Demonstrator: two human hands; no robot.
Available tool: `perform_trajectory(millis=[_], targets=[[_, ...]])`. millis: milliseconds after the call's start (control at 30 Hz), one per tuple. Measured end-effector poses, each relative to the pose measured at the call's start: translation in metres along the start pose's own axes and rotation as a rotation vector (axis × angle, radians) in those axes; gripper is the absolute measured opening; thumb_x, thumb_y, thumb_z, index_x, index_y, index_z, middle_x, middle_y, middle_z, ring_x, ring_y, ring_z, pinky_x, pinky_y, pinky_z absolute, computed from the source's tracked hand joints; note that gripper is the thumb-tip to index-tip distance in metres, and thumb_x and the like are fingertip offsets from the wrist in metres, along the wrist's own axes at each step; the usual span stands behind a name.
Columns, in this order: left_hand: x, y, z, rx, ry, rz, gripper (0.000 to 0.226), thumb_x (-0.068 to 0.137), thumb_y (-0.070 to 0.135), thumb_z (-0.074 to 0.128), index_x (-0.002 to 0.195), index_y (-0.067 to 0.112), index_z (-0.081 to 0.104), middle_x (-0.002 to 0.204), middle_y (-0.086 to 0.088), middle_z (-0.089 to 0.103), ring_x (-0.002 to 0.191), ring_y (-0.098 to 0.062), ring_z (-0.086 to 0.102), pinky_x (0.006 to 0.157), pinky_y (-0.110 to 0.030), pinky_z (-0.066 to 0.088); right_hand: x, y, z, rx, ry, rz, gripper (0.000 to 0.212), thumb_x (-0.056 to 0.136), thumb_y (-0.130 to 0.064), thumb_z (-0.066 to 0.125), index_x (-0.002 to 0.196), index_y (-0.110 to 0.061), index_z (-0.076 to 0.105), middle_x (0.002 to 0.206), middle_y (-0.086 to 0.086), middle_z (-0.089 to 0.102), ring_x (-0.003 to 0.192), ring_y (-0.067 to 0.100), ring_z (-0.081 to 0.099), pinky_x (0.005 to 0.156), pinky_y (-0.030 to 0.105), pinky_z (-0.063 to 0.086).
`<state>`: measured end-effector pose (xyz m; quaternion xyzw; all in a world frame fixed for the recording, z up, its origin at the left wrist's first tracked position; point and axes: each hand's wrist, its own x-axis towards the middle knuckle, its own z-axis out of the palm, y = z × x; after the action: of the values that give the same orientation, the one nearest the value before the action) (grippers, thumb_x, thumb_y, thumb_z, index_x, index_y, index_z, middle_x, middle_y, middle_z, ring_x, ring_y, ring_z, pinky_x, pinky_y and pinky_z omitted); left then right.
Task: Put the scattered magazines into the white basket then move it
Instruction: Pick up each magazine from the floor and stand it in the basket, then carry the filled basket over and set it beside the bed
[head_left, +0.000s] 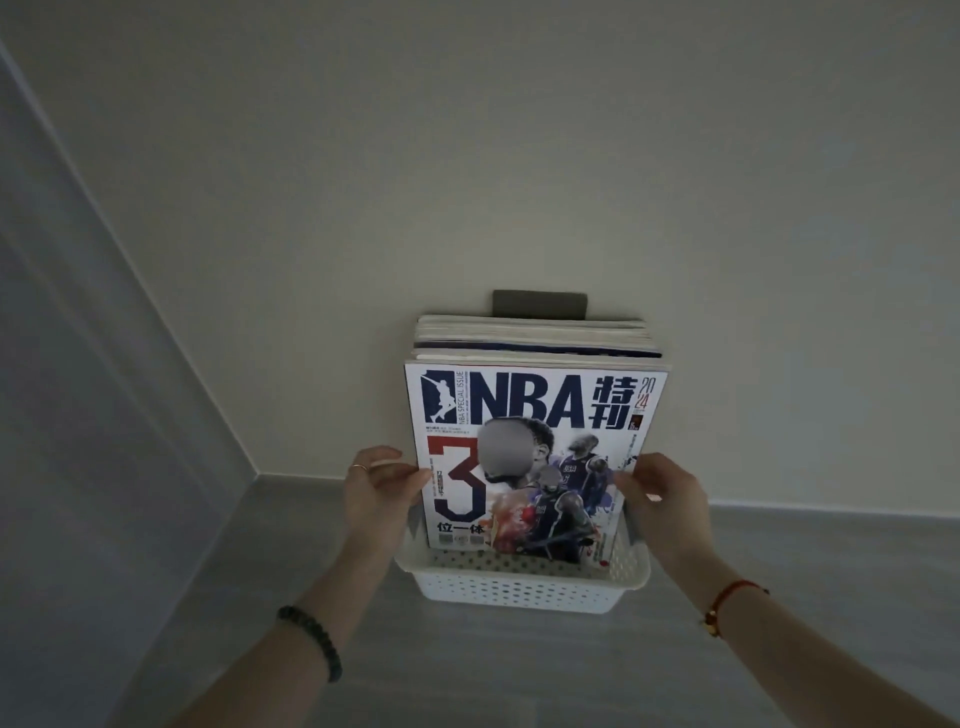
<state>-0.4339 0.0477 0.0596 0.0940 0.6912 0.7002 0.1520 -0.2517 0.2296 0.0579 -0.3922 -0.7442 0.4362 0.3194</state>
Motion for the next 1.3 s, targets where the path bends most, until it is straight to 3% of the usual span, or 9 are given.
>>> perform_trajectory(millis=[67,233,333,433,567,867,1033,1133,1300], targets=[[0.002,-0.001,0.000,0.036,-0.026,0.037,0.037,0.068,-0.006,0.070,0.090,0.016,0.051,0.084,-0.007,0.063,0.081,-0.022,0.061,0.069,-0.026,0.049,0.000,0.000,0.001,0.015,0.015,-0.003,0.017,0.077,-0.018,0.069,0.079,-0.021,0.052,0.078,-0.009,0.059,0.082,0.019,0.059,0.061,0.015,0.041],[0.012,0.023,0.010,0.093,-0.234,0.148,0.068,0.067,0.017,0.076,0.124,0.023,0.040,0.113,0.013,0.056,0.103,0.000,0.053,0.070,-0.008,0.047,0.019,-0.016,-0.003,0.088,-0.016,-0.016,0.077,0.063,-0.029,0.078,0.125,-0.018,0.035,0.107,-0.010,0.052,0.099,0.013,0.052,0.083,0.029,0.047],[0.026,0.039,0.018,0.149,-0.345,0.112,0.069,0.068,0.026,0.075,0.128,0.020,0.041,0.114,0.005,0.063,0.098,-0.007,0.062,0.063,-0.012,0.051,0.040,-0.028,-0.006,0.086,-0.129,-0.049,0.079,0.058,-0.026,0.082,0.122,-0.015,0.037,0.099,-0.012,0.058,0.090,0.007,0.058,0.069,0.015,0.044],[0.036,0.041,0.021,0.253,-0.381,0.093,0.063,0.068,0.030,0.075,0.123,0.020,0.047,0.108,0.004,0.067,0.091,-0.008,0.065,0.065,-0.016,0.049,0.051,-0.028,-0.006,0.078,-0.211,-0.070,0.077,0.054,-0.025,0.084,0.119,-0.014,0.043,0.101,-0.005,0.064,0.090,0.009,0.062,0.072,0.020,0.048],[0.035,0.036,0.021,0.234,-0.347,0.127,0.049,0.069,0.026,0.075,0.113,0.024,0.055,0.096,0.012,0.069,0.084,-0.004,0.066,0.063,-0.015,0.049,0.051,-0.022,-0.003,0.121,-0.281,-0.073,0.045,0.056,-0.022,0.083,0.097,-0.017,0.064,0.082,-0.013,0.070,0.072,-0.003,0.066,0.064,0.016,0.055],[0.028,0.026,0.008,0.149,-0.241,0.206,0.027,0.067,0.007,0.074,0.084,0.026,0.064,0.071,0.019,0.072,0.067,-0.001,0.069,0.050,-0.012,0.050,0.040,-0.021,0.000,0.209,-0.210,-0.123,0.055,0.045,-0.019,0.087,0.094,-0.014,0.063,0.078,-0.023,0.071,0.069,-0.003,0.067,0.052,0.007,0.048],[0.027,0.029,0.015,0.146,-0.312,0.168,0.027,0.069,0.020,0.074,0.091,0.030,0.062,0.077,0.018,0.073,0.072,-0.002,0.069,0.053,-0.013,0.051,0.042,-0.025,-0.001,0.226,-0.235,-0.152,0.069,0.043,-0.038,0.081,0.102,-0.011,0.061,0.082,-0.015,0.072,0.075,-0.002,0.067,0.056,0.007,0.048],[0.026,0.029,0.020,0.214,-0.333,0.153,0.026,0.069,0.035,0.072,0.091,0.040,0.058,0.079,0.023,0.070,0.073,0.007,0.066,0.052,-0.007,0.047,0.053,-0.031,-0.002,0.202,-0.258,-0.148,0.065,0.051,-0.029,0.084,0.107,-0.011,0.057,0.089,-0.009,0.071,0.076,-0.002,0.067,0.059,0.007,0.049],[0.011,0.010,0.010,0.379,-0.345,0.052,0.055,0.069,0.037,0.072,0.116,0.034,0.045,0.094,0.024,0.060,0.081,0.008,0.061,0.062,-0.009,0.048,0.061,-0.033,-0.004,0.186,-0.310,-0.115,0.074,0.046,-0.031,0.085,0.110,-0.011,0.056,0.096,-0.001,0.070,0.084,0.010,0.068,0.074,0.026,0.055]])
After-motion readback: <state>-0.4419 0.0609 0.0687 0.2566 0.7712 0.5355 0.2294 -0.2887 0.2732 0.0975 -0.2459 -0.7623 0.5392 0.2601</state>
